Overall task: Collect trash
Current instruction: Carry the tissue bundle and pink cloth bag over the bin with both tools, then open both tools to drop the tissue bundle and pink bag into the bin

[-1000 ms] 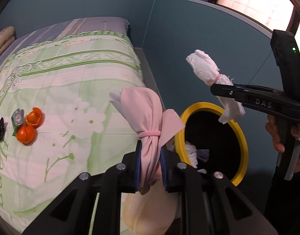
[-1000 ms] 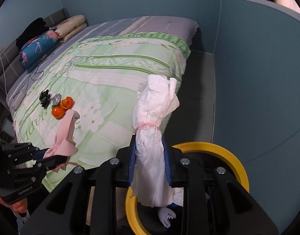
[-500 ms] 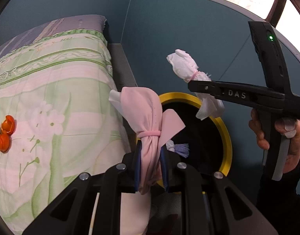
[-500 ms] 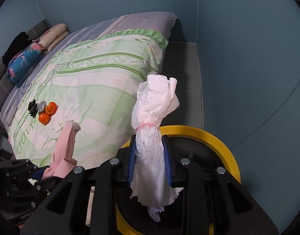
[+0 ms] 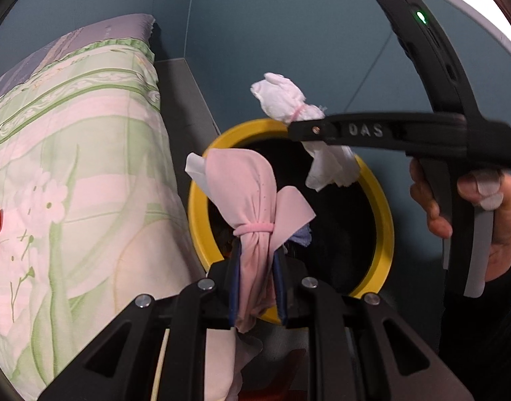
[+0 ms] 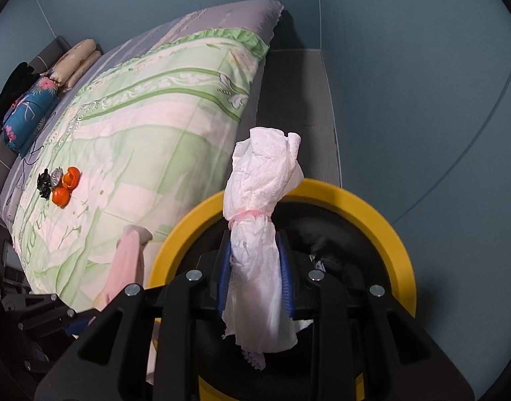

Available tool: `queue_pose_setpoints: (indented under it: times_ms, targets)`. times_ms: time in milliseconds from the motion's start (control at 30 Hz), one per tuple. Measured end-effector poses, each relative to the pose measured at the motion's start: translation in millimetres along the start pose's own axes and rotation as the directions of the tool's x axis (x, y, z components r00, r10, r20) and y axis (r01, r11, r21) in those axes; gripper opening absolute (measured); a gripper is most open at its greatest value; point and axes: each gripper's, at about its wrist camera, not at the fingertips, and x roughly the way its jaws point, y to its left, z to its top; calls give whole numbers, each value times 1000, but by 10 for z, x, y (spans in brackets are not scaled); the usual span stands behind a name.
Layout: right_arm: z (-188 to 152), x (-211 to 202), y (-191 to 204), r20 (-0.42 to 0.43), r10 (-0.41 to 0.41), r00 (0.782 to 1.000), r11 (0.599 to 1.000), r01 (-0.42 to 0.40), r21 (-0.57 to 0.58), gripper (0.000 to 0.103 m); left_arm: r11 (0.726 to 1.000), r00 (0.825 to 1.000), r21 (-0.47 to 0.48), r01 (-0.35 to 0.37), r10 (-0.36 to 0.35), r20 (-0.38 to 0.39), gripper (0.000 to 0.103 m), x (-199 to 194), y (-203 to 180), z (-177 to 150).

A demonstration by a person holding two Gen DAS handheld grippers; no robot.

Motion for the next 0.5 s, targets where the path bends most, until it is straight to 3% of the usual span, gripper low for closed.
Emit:
queue_pose_setpoints:
  times_ms: [500]
  targets:
    - [-37, 164, -100, -42, -3, 999, 1000, 4, 30, 25, 998, 998, 42, 47, -46, -31, 16, 205, -137, -82]
